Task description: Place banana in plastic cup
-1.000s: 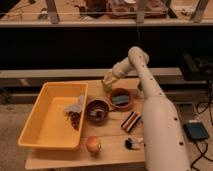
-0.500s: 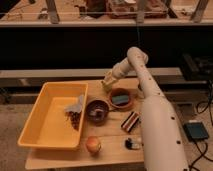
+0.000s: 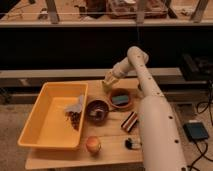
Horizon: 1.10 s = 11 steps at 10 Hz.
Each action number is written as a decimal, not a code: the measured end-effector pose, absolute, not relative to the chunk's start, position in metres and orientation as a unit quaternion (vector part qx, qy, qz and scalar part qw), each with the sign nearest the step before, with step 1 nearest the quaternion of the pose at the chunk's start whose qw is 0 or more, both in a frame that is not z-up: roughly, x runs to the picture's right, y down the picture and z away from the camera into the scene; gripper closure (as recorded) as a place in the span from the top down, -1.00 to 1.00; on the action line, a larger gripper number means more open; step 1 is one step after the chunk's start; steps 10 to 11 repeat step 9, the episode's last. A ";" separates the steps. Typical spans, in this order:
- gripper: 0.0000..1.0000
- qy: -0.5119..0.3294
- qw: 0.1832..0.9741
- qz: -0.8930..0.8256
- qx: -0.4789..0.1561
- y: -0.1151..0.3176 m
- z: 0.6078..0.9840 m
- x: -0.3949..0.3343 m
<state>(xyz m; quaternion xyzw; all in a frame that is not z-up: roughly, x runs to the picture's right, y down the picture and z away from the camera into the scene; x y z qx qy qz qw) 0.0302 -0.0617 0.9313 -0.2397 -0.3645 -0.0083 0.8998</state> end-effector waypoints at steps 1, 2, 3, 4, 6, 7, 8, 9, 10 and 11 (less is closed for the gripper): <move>0.60 -0.365 0.900 -0.007 -0.239 -0.062 0.930 0.031; 0.60 -0.367 0.900 -0.006 -0.236 -0.064 0.928 0.032; 0.60 -0.367 0.901 -0.007 -0.232 -0.066 0.926 0.034; 0.60 -0.366 0.902 -0.011 -0.228 -0.068 0.923 0.035; 0.60 -0.365 0.903 -0.010 -0.227 -0.068 0.923 0.037; 0.60 -0.365 0.903 -0.011 -0.228 -0.068 0.923 0.036; 0.60 -0.366 0.902 -0.011 -0.228 -0.068 0.923 0.035; 0.60 -0.365 0.902 -0.011 -0.228 -0.068 0.923 0.035; 0.60 -0.365 0.902 -0.011 -0.228 -0.068 0.923 0.035; 0.60 -0.365 0.902 -0.011 -0.228 -0.068 0.923 0.035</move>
